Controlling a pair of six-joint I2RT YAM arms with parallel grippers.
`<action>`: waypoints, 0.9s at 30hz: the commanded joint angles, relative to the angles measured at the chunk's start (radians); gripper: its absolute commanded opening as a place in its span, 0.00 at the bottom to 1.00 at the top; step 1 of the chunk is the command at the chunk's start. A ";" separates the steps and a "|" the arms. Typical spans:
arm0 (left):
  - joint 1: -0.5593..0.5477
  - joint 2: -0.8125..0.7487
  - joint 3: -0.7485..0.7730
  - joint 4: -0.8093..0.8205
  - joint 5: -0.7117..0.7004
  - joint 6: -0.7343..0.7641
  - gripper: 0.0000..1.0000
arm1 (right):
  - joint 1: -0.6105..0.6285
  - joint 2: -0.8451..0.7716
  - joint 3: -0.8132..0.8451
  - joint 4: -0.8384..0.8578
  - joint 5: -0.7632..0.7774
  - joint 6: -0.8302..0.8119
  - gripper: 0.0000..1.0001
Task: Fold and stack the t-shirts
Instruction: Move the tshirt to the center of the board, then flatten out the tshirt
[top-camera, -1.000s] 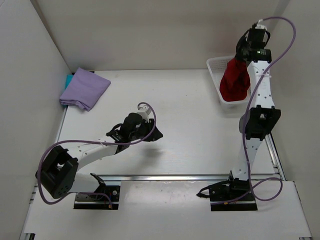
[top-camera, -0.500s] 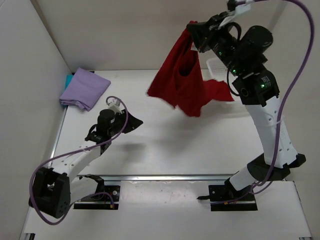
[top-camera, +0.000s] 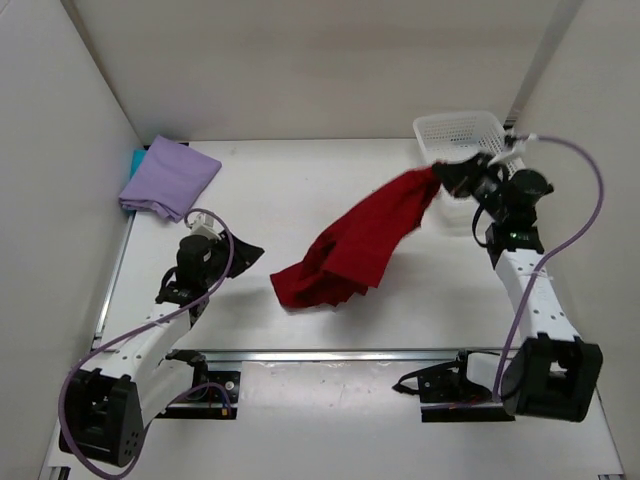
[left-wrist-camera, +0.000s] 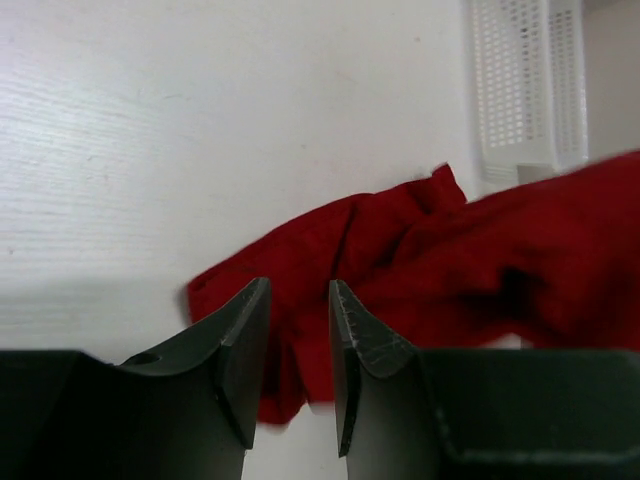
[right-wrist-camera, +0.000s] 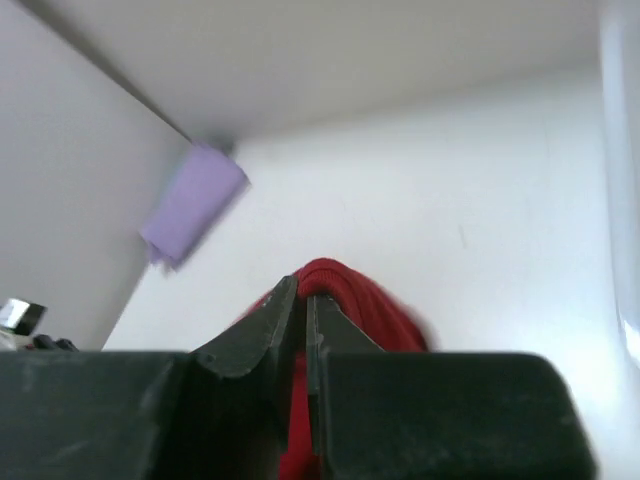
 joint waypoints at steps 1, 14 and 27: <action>-0.078 0.016 -0.017 0.014 -0.085 0.007 0.42 | -0.065 0.059 -0.153 0.167 -0.104 0.076 0.00; -0.241 0.245 0.028 0.020 -0.236 0.048 0.47 | -0.006 0.184 -0.038 -0.325 0.455 -0.005 0.53; -0.284 0.265 -0.064 0.133 -0.205 0.024 0.52 | 0.594 -0.140 -0.534 -0.476 0.753 0.072 0.32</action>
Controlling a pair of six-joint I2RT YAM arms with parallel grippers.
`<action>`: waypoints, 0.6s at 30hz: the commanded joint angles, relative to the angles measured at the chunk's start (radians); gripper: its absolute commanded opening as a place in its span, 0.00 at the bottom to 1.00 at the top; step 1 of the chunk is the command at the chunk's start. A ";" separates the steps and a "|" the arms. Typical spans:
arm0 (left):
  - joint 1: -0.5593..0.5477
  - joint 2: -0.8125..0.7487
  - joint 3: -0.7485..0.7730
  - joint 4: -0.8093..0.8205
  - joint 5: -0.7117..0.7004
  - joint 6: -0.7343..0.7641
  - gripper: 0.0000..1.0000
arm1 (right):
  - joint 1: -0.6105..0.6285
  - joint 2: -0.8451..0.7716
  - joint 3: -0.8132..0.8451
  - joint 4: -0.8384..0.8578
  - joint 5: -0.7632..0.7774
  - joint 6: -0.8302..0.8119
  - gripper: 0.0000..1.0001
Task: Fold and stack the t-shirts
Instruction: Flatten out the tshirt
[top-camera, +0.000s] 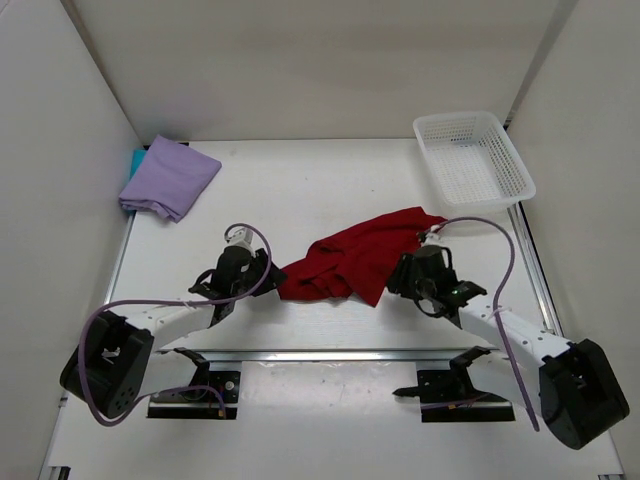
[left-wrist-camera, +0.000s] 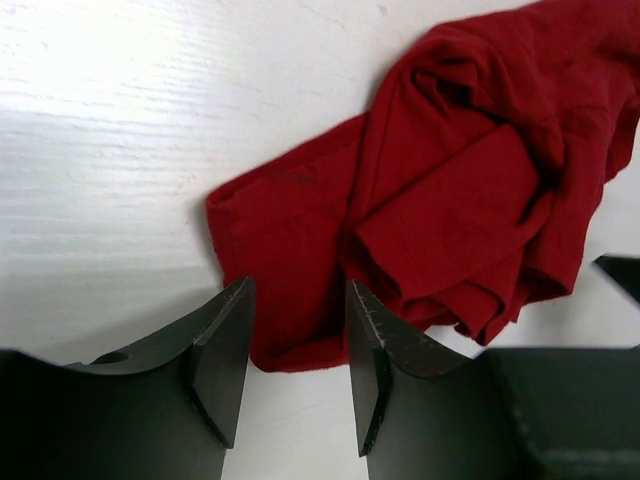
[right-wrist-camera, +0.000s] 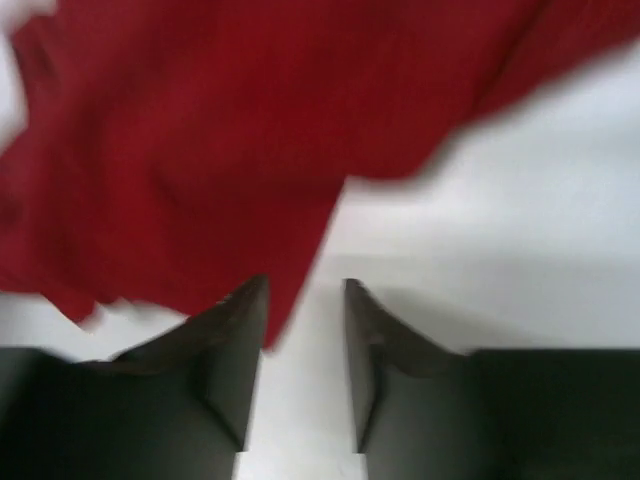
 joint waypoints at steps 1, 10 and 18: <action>-0.015 -0.014 -0.033 0.059 0.005 -0.013 0.52 | 0.135 -0.014 -0.012 -0.055 0.126 -0.002 0.38; -0.011 -0.062 -0.062 0.080 0.005 -0.010 0.52 | 0.306 0.156 0.061 -0.109 0.191 -0.037 0.48; -0.014 -0.043 -0.073 0.106 0.015 -0.009 0.52 | 0.376 0.291 0.172 -0.204 0.280 -0.038 0.47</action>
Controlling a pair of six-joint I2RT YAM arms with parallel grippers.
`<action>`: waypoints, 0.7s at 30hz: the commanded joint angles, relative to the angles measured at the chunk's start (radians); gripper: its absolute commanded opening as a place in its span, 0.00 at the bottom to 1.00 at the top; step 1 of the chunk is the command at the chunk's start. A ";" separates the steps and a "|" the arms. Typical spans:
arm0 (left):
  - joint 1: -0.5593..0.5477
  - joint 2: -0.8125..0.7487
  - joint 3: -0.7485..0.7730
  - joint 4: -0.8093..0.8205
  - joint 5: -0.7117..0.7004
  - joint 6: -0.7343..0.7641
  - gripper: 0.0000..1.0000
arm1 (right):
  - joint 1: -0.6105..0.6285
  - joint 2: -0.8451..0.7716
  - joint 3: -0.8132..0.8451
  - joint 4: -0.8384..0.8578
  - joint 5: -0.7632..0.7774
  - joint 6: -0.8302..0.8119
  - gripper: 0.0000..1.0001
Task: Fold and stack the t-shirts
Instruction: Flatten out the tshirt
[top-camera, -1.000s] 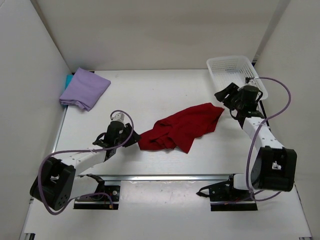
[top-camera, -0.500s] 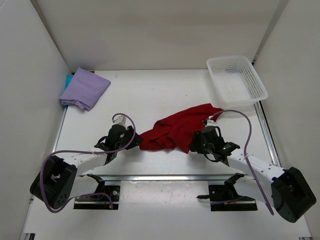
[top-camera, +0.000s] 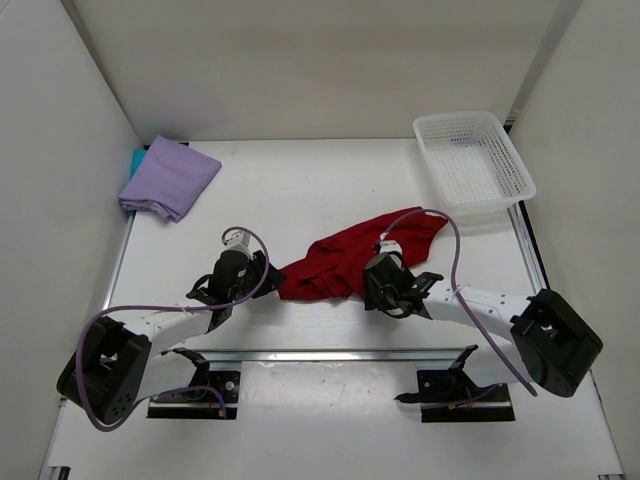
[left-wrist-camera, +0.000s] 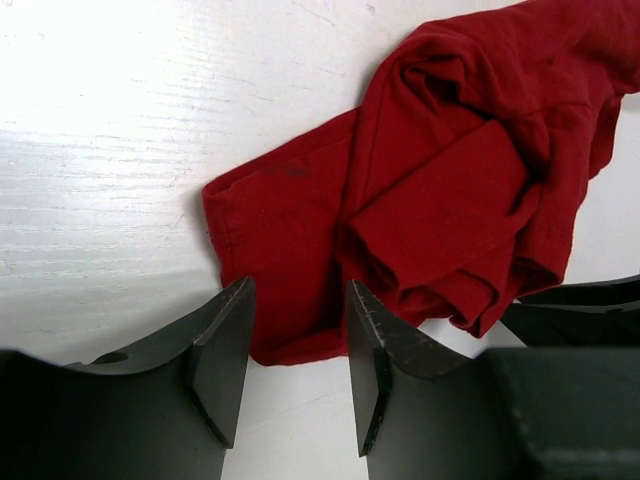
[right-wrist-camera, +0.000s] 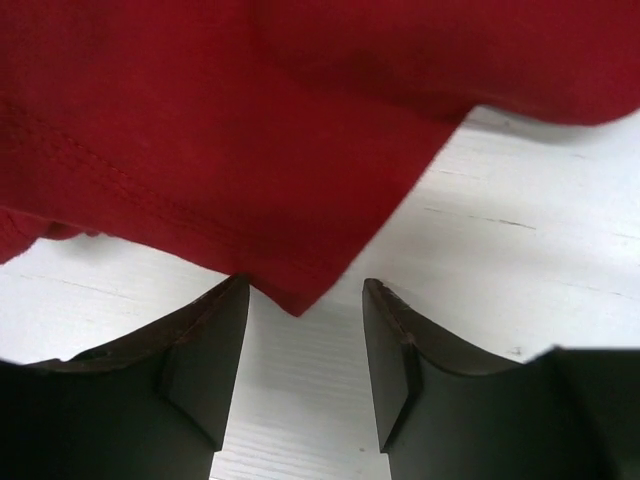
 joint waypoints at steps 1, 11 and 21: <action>0.002 -0.010 -0.013 0.040 0.011 -0.004 0.51 | 0.017 0.046 0.061 -0.068 0.092 -0.002 0.47; 0.001 -0.024 -0.017 0.042 0.013 0.006 0.52 | 0.009 0.120 0.064 -0.111 0.123 0.042 0.15; 0.017 -0.071 0.001 -0.076 -0.044 0.073 0.63 | -0.056 -0.234 0.066 -0.269 0.192 0.065 0.00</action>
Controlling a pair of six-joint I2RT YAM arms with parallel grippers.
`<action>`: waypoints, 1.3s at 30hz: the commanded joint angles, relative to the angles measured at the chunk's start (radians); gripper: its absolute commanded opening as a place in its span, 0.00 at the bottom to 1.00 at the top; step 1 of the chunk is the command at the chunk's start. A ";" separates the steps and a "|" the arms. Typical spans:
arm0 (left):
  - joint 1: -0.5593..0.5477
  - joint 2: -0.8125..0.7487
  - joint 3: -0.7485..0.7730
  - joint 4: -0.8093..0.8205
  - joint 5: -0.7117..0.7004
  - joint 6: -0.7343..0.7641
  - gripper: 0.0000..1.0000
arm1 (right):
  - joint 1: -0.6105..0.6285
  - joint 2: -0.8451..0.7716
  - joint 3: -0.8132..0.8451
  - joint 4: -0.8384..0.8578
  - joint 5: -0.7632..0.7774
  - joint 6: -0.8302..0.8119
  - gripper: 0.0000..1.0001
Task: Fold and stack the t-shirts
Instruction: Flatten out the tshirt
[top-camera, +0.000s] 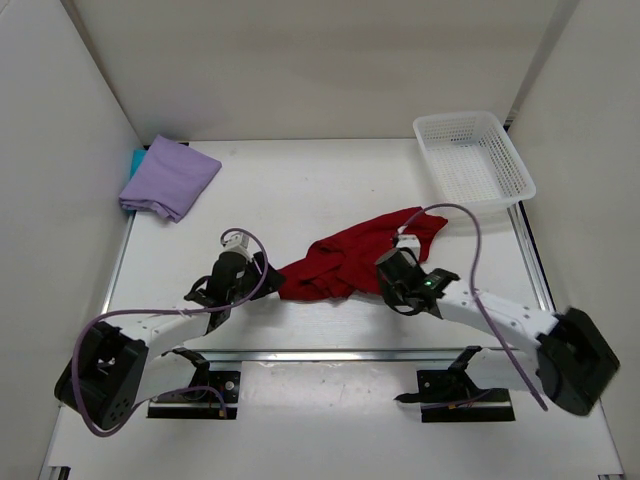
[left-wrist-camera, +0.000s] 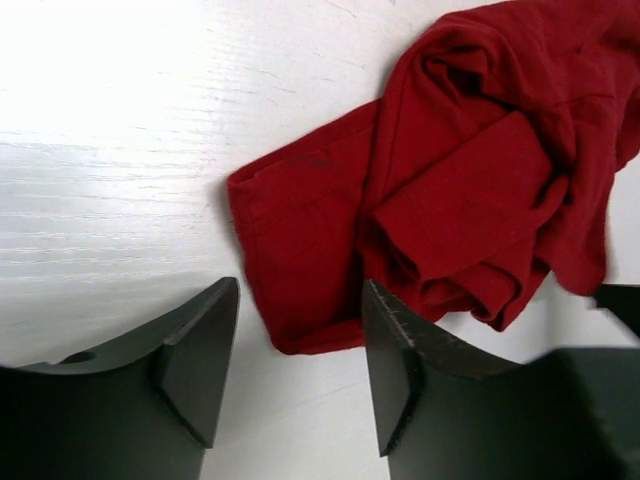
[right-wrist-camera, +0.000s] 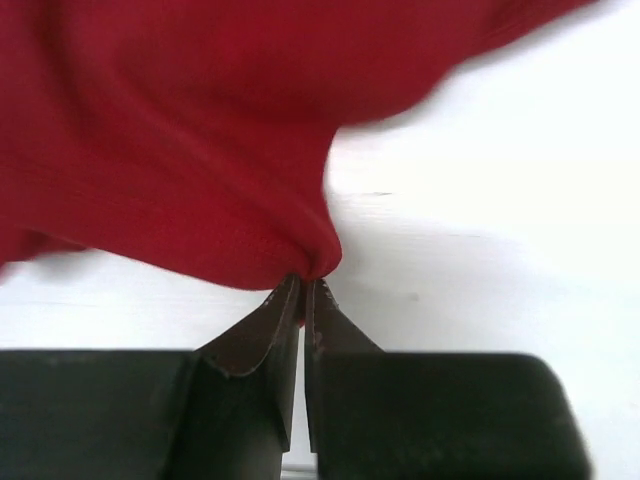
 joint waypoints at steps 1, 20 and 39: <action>0.011 -0.058 0.020 -0.052 -0.033 0.044 0.65 | -0.082 -0.246 0.012 -0.097 0.037 0.011 0.00; -0.052 0.211 0.108 0.040 -0.025 -0.019 0.66 | -0.572 -0.730 0.222 -0.375 0.227 -0.291 0.01; 0.126 0.137 0.113 -0.057 -0.016 -0.042 0.55 | -0.586 -0.714 0.083 -0.242 -0.019 -0.300 0.00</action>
